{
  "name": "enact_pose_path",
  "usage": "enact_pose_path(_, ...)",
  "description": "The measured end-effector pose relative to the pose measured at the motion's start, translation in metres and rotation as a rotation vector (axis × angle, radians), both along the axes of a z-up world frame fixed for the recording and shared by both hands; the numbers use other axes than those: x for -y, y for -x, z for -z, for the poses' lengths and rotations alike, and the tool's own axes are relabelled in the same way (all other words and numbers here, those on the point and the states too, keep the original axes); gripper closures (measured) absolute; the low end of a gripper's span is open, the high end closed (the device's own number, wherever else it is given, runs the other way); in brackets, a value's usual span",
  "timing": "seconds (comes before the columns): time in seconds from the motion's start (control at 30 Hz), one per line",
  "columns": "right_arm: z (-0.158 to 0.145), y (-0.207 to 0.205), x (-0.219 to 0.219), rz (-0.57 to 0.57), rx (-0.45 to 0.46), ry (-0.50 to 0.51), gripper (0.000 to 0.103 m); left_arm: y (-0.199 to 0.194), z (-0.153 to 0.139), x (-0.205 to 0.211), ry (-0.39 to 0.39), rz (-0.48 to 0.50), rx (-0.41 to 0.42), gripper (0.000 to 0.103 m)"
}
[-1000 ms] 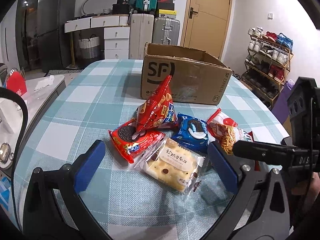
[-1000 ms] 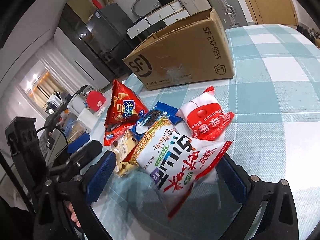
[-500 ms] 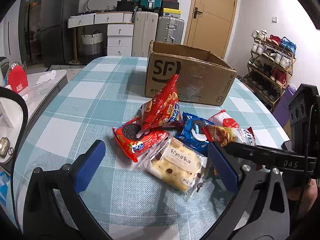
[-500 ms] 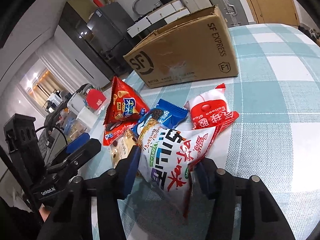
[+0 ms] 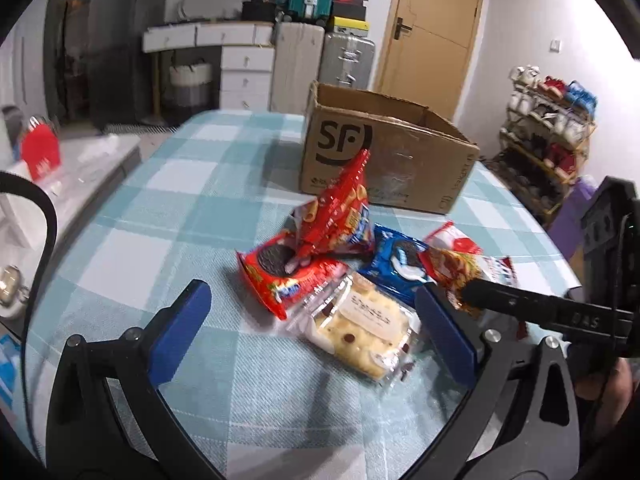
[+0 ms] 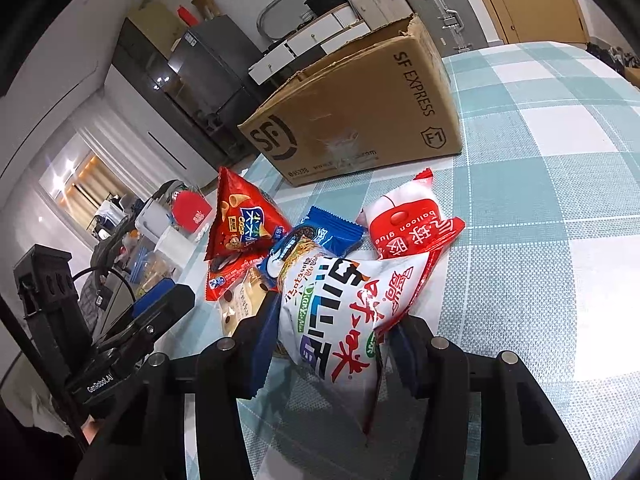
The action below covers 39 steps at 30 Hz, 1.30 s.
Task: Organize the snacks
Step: 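Grasp the white noodle-snack bag with the right gripper, then grasp the red triangular chip bag with the left gripper while the right gripper lifts its bag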
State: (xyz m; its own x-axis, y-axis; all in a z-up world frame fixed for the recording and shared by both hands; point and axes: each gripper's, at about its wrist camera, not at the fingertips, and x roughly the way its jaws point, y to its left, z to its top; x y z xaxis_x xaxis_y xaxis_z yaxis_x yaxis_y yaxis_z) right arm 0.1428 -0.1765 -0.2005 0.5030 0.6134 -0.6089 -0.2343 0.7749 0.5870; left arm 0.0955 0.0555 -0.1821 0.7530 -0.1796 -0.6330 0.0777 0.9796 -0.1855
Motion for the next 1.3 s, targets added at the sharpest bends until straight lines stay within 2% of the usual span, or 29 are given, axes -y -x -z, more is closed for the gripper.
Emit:
enact_pose_path(0.13, 0.000, 0.000, -0.001, -0.013, 0.004, -0.014, 0.052, 0.002, -0.002, -0.011, 0.006, -0.022, -0.005, 0.001)
enact_pose_path(0.37, 0.000, 0.004, 0.006, -0.009, 0.012, -0.044, 0.052, -0.015, -0.002, -0.030, 0.061, -0.049, -0.080, 0.001)
enact_pose_path(0.5, -0.001, 0.005, 0.008, -0.010, 0.015, -0.057, 0.052, -0.034, -0.009, -0.026, 0.040, -0.009, -0.095, 0.001)
enact_pose_path(0.77, -0.002, 0.006, 0.007, -0.026, 0.017, -0.066, 0.055, -0.080, -0.015, -0.011, 0.072, 0.040, -0.151, 0.001)
enact_pose_path(1.1, -0.005, 0.009, 0.009, -0.034, 0.040, -0.086, 0.057, -0.127, -0.002, 0.014, 0.026, 0.121, -0.243, 0.002)
enact_pose_path(1.13, -0.005, 0.009, 0.009, -0.031, 0.040, -0.086, 0.057, -0.132, 0.002, 0.014, 0.027, 0.123, -0.255, 0.004)
enact_pose_path(1.2, -0.005, 0.011, 0.012, -0.030, 0.042, -0.090, 0.057, -0.138, 0.009, 0.015, 0.033, 0.124, -0.280, 0.021)
enact_pose_path(1.23, -0.005, 0.011, 0.013, -0.030, 0.043, -0.091, 0.057, -0.141, 0.013, 0.016, 0.032, 0.129, -0.293, 0.024)
enact_pose_path(1.3, -0.005, 0.012, 0.013, -0.029, 0.041, -0.091, 0.057, -0.143, 0.019, 0.017, 0.038, 0.139, -0.307, 0.035)
